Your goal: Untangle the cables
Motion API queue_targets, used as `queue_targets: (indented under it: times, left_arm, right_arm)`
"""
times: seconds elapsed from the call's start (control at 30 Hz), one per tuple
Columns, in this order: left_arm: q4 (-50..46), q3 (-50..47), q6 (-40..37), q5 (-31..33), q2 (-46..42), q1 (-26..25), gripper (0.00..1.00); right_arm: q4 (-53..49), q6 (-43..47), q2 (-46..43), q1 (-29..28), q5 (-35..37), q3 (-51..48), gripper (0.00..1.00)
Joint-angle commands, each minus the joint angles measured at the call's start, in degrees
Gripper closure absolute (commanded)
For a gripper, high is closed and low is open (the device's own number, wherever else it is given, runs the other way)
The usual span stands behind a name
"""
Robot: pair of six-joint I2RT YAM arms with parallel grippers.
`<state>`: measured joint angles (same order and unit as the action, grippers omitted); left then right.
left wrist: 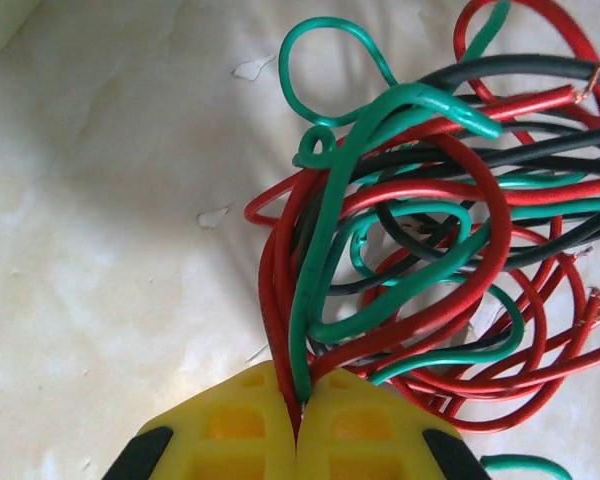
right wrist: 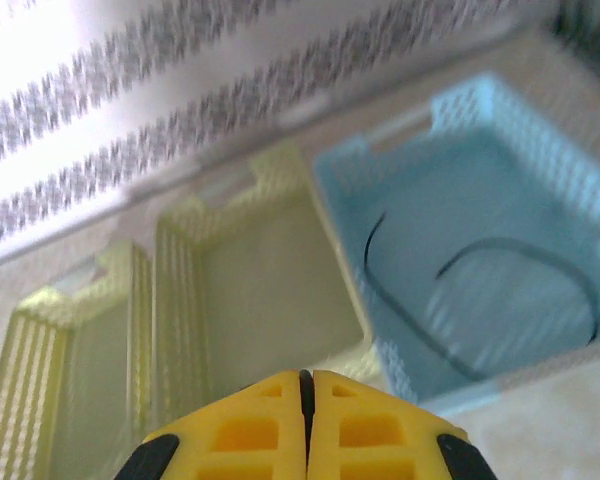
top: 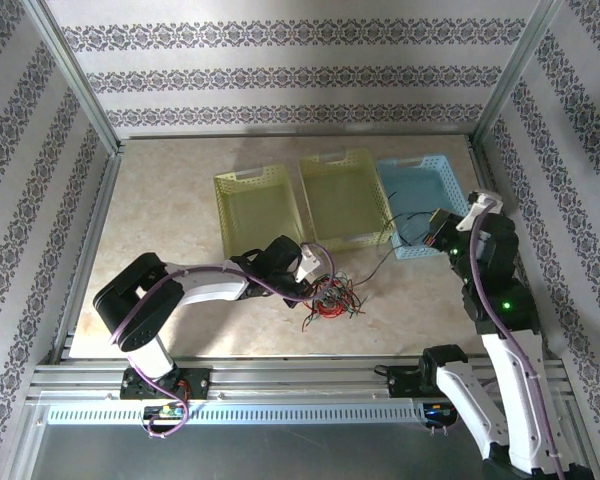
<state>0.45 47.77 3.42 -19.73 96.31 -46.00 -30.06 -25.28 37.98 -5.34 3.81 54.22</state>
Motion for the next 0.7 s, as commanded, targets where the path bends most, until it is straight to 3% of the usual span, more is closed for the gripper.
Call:
queue_targets:
  times: [0.0, 0.17, 0.4, 0.67]
  left_arm:
    - [-2.2, -1.9, 1.5, 3.4, -1.7, 0.4, 1.00]
    - [-0.6, -2.6, 3.5, 3.7, -1.7, 0.4, 1.00]
    - [-0.1, -3.1, 4.3, 4.7, -2.6, 0.4, 1.00]
    - [0.3, -3.3, 4.6, 4.6, -3.7, 0.4, 1.00]
  right_arm:
    - [7.4, 4.2, 0.7, 0.9, 9.9, 2.9, 1.00]
    - [17.0, 6.2, 6.8, 0.9, 11.3, 7.5, 1.00]
    - [22.6, 11.4, 17.0, 1.0, 17.1, 15.6, 1.00]
    - [24.8, 12.5, 26.3, 1.3, 19.5, 11.5, 1.00]
